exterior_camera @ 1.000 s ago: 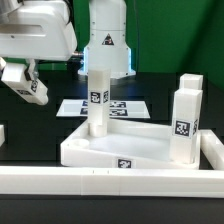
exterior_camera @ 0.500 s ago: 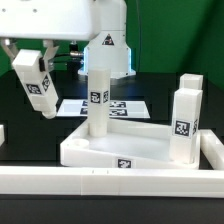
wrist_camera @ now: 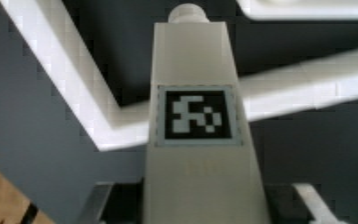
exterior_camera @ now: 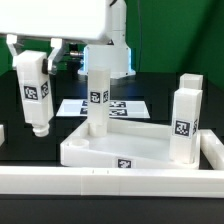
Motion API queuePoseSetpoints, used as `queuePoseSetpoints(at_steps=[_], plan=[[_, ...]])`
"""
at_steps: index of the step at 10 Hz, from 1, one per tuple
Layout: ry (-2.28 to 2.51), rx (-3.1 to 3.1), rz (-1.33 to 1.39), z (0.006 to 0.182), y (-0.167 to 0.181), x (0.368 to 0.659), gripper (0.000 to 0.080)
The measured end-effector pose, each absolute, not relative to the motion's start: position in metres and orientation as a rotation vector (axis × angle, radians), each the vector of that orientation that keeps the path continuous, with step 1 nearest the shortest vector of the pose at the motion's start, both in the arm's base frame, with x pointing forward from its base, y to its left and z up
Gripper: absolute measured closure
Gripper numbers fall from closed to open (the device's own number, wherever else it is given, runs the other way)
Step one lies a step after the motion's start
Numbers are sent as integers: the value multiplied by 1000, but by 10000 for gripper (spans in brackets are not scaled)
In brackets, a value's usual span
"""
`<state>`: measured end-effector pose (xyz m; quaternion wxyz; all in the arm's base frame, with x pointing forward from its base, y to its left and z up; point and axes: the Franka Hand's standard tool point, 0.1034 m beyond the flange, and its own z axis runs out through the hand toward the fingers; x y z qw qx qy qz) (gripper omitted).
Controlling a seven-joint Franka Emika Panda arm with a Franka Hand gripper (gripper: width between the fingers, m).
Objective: Assemble desk
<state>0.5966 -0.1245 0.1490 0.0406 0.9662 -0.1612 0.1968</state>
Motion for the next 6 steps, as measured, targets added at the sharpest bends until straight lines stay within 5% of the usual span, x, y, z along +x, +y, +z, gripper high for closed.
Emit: queuePoseSetpoints(at_steps=[6], plan=[[-468,2960,636,147,-106,599,509]])
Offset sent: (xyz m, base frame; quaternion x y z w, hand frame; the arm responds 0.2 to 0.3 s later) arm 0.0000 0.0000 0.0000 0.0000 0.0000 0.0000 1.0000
